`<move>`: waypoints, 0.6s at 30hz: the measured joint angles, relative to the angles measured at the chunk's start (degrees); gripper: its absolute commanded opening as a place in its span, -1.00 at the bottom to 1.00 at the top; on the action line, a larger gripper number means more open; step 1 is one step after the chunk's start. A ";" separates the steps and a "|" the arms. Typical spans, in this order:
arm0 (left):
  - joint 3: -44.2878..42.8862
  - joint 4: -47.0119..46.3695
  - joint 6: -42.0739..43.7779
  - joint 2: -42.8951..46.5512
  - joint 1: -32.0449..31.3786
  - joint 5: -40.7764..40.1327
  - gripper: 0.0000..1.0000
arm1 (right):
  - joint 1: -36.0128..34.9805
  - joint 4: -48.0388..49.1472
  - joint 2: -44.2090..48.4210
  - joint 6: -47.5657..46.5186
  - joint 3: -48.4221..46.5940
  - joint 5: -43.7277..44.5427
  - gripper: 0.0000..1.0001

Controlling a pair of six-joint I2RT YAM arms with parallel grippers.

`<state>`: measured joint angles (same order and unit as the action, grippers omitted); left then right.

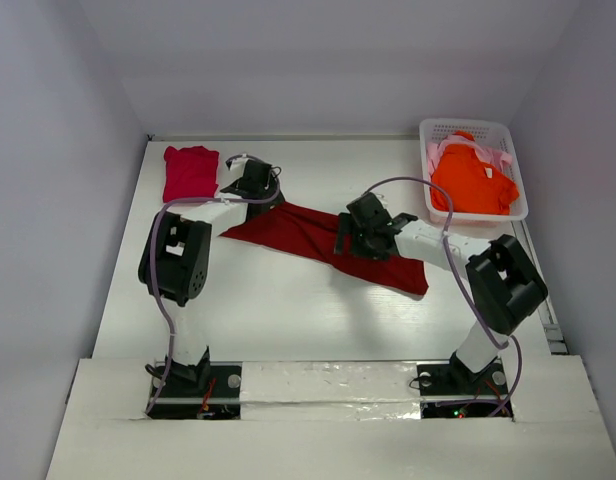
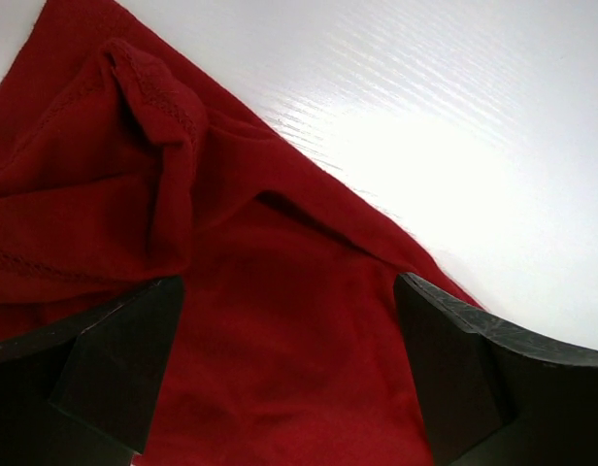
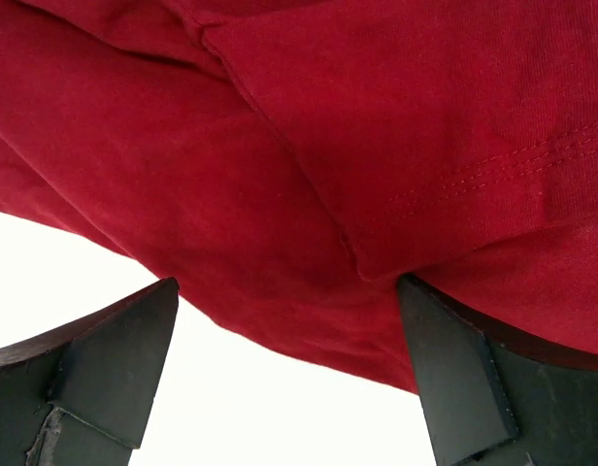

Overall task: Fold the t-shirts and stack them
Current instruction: Fold the tshirt

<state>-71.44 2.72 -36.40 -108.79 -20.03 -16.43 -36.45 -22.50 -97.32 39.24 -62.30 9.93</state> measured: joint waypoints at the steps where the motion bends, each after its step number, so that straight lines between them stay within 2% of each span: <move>1: -0.07 0.07 0.04 -0.28 0.02 0.00 0.76 | 0.00 0.13 0.00 0.02 0.04 -0.07 0.99; 18: -3.78 0.76 2.19 -2.23 0.37 -4.90 0.80 | 0.00 0.44 8.11 2.27 4.68 -0.50 0.99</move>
<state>-75.22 3.49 -34.22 -111.02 -19.66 -21.32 -36.45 -22.06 -89.21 41.52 -57.63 9.43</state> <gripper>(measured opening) 0.894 0.993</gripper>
